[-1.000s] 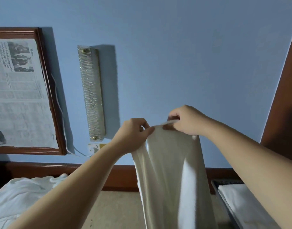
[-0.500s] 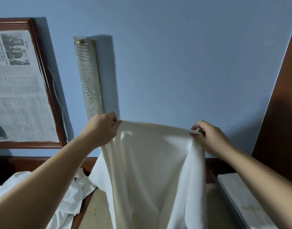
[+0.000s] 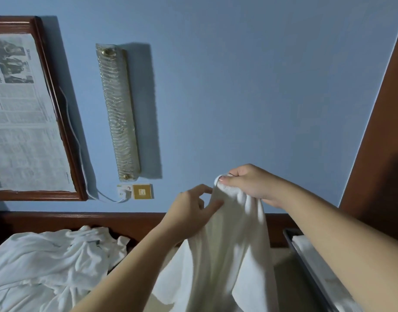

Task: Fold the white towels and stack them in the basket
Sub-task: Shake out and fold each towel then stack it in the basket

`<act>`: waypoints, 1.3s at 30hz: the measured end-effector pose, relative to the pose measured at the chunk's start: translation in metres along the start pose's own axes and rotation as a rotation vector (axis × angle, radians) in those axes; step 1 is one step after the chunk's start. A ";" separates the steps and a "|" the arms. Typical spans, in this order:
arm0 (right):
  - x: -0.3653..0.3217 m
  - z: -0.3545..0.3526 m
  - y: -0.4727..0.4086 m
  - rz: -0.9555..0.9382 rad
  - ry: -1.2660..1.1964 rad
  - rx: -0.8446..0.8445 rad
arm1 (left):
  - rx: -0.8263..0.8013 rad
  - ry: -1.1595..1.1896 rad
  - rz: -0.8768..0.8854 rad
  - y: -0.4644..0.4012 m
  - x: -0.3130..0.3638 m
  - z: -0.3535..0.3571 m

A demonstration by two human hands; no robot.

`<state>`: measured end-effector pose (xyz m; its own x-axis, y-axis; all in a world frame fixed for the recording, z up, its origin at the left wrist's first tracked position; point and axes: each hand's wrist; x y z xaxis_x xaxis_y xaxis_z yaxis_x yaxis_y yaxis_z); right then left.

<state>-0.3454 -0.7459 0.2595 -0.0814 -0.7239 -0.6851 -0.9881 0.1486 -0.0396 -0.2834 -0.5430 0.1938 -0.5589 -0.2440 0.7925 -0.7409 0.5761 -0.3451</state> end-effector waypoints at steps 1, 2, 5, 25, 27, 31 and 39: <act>0.001 -0.001 0.001 0.008 0.015 -0.020 | 0.035 0.049 -0.006 -0.001 -0.001 0.000; 0.004 -0.002 0.002 0.017 0.025 -0.034 | 0.059 0.075 -0.015 -0.002 -0.001 -0.002; 0.010 -0.001 0.003 0.046 0.056 -0.057 | 0.038 0.101 -0.027 -0.006 0.000 -0.007; 0.046 0.003 0.011 -0.124 0.238 0.132 | 0.034 0.071 -0.078 -0.014 -0.009 0.001; 0.053 0.012 0.013 -0.222 0.282 0.204 | 0.062 0.004 -0.052 -0.016 -0.009 -0.004; 0.061 0.045 0.016 -0.340 0.349 0.342 | 0.083 -0.074 0.024 -0.019 0.002 -0.006; 0.077 0.069 0.009 -0.485 0.608 0.414 | 0.113 -0.185 0.021 -0.022 -0.004 -0.015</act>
<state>-0.3513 -0.7541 0.1566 0.1631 -0.9863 -0.0233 -0.8148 -0.1213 -0.5669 -0.2590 -0.5427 0.2058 -0.6258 -0.3778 0.6824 -0.7595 0.4943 -0.4229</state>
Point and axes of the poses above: each hand's wrist, its own y-axis away from the middle knuckle, its own z-axis out of the palm, x = y × z, and after that the axes turned 9 degrees about y, right-handed
